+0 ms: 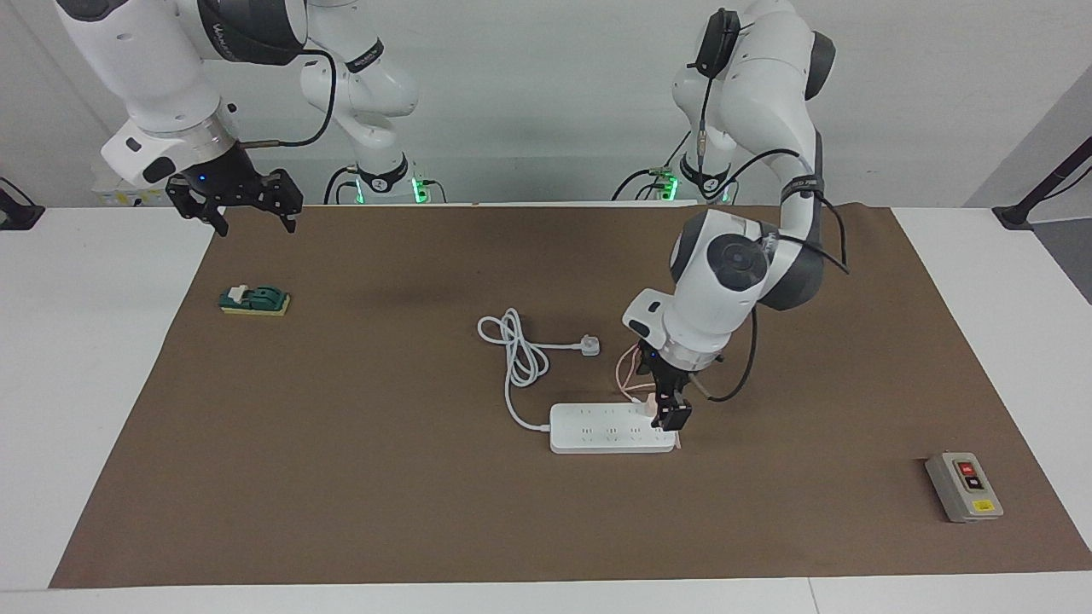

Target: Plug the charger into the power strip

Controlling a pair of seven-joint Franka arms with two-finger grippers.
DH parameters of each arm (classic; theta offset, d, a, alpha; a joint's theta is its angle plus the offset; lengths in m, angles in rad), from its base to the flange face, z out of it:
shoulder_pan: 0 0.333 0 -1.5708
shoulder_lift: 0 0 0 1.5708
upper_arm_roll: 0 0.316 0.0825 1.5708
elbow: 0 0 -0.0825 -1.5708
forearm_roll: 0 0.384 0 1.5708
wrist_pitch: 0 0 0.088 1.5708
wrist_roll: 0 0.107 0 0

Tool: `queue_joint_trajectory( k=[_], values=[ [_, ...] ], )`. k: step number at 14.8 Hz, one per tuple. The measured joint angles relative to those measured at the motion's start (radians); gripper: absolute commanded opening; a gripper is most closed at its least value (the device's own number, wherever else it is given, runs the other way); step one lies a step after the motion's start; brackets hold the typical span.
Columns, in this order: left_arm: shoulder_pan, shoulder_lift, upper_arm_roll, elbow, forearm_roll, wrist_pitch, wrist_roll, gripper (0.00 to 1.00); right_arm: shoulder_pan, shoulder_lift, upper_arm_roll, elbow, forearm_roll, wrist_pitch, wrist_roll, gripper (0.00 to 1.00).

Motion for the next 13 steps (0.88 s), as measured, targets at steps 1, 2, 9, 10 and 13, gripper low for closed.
queue_joint_trajectory(
  k=[1,2,9,10,13],
  values=[
    [0.015,-0.038,0.000,0.001,-0.021,-0.035,-0.026,1.00,0.000,0.000,0.000,0.000,0.000,0.000,0.000,1.00],
    [0.026,-0.081,0.001,0.002,-0.027,-0.089,-0.076,1.00,0.000,0.000,0.000,0.000,0.000,0.000,0.000,1.00],
    [0.047,-0.301,0.154,0.001,0.012,-0.426,-0.443,1.00,0.000,0.000,0.000,0.000,0.000,0.000,0.000,1.00],
    [0.055,-0.316,0.171,0.000,0.021,-0.459,-0.570,1.00,0.000,0.000,0.000,0.000,0.000,0.000,0.000,1.00],
    [0.112,-0.357,0.197,-0.005,0.031,-0.517,-0.829,1.00,0.000,0.000,0.000,0.000,0.000,0.000,0.000,1.00]
  ],
)
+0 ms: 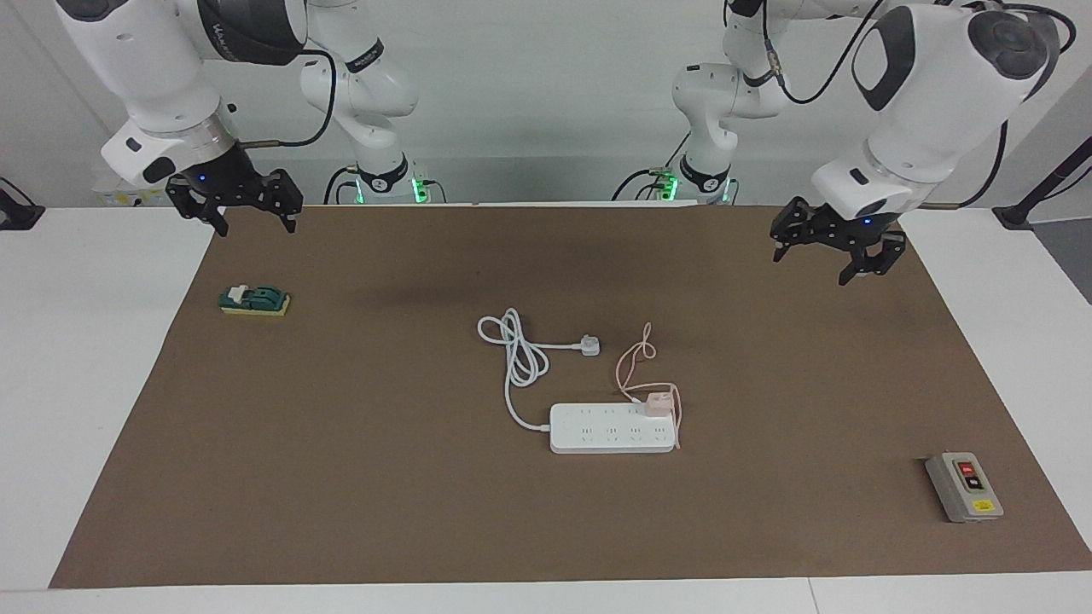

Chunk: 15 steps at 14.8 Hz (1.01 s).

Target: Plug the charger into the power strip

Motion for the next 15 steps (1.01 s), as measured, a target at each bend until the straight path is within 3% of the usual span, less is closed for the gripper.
queue_joint_trajectory(
  k=[6,12,15],
  values=[
    [0.030,-0.050,-0.006,-0.051,0.105,-0.014,-0.365,1.00,0.000,0.000,0.000,0.000,0.000,0.000,0.000,1.00],
    [0.029,-0.087,-0.007,-0.087,0.081,-0.034,-0.390,1.00,0.000,0.000,0.000,0.000,0.000,0.000,0.000,1.00],
    [0.043,-0.153,-0.006,-0.096,0.079,-0.066,-0.392,1.00,0.000,0.000,0.000,0.000,0.000,0.000,0.000,1.00]
  ],
)
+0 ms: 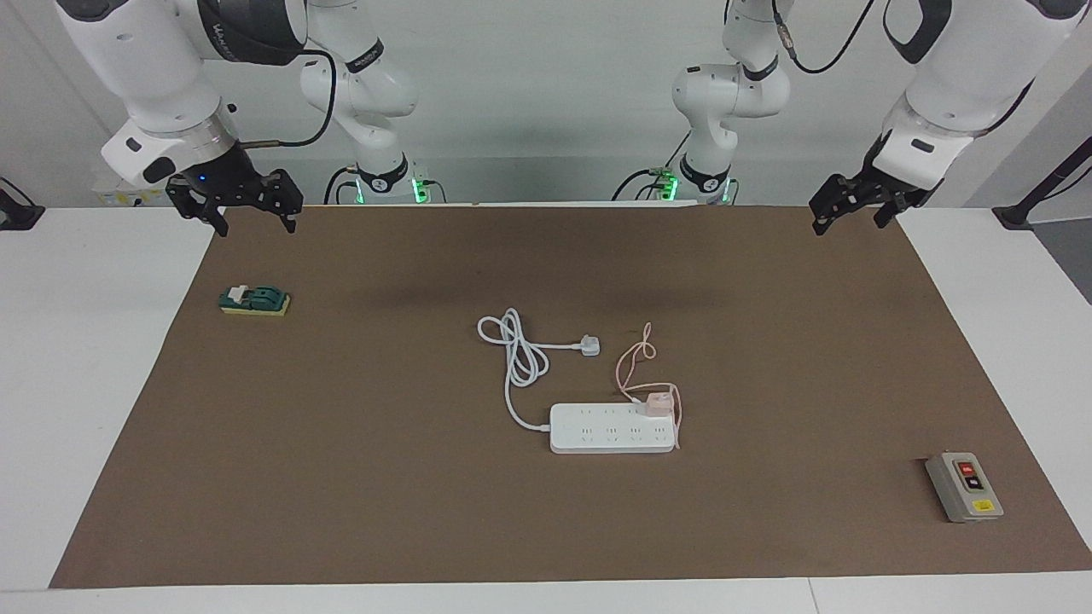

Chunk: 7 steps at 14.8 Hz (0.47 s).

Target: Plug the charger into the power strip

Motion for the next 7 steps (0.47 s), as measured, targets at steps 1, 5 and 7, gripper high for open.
queue_joint_trajectory(
  k=[1,5,7],
  values=[
    [0.016,-0.041,0.000,-0.026,0.000,-0.009,0.000,1.00,0.000,0.000,0.000,0.000,0.000,0.000,0.000,1.00],
    [0.079,-0.145,-0.006,-0.156,-0.007,0.011,0.027,1.00,0.000,0.000,0.000,0.000,0.000,0.000,0.000,1.00],
    [0.133,-0.109,-0.051,-0.160,-0.025,0.027,0.028,1.00,0.000,0.000,0.000,0.000,0.000,0.000,0.000,1.00]
  ],
)
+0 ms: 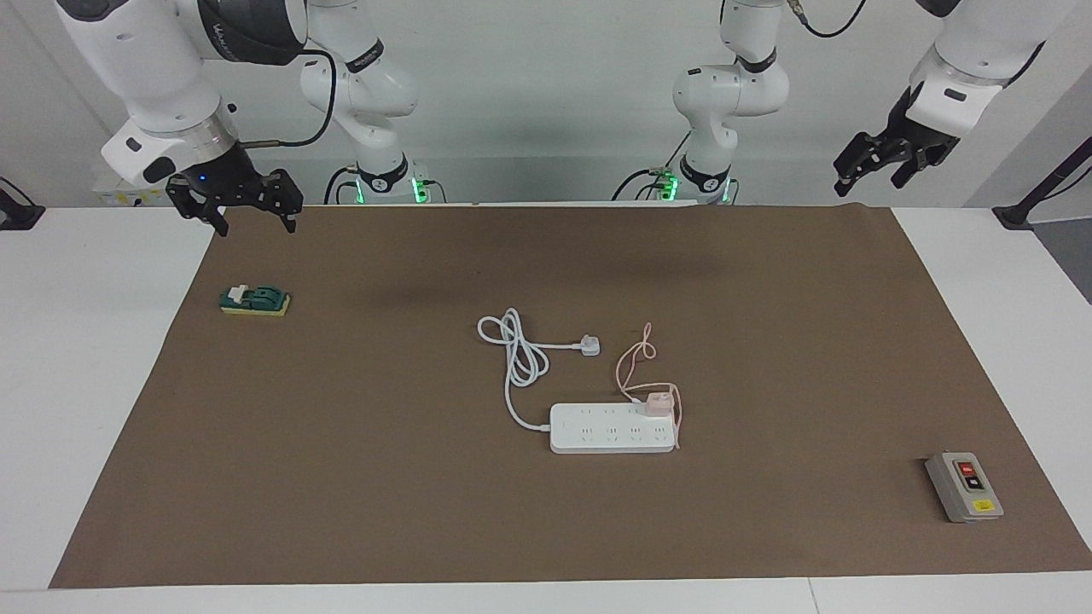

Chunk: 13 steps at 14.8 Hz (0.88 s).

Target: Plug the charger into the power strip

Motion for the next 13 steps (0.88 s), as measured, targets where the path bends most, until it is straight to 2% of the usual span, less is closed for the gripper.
queue_joint_trajectory(
  k=[4,9,13],
  values=[
    [0.023,0.090,-0.035,0.024,-0.005,0.011,0.002,1.00,0.000,0.000,0.000,0.000,0.000,0.000,0.000,1.00],
    [0.015,0.091,-0.044,0.041,-0.007,0.010,0.007,1.00,0.009,0.000,0.002,0.000,0.000,0.000,0.000,1.00],
    [-0.040,0.091,0.007,0.046,-0.008,0.011,0.009,1.00,0.012,0.000,0.002,0.000,0.000,0.000,0.000,1.00]
  ],
)
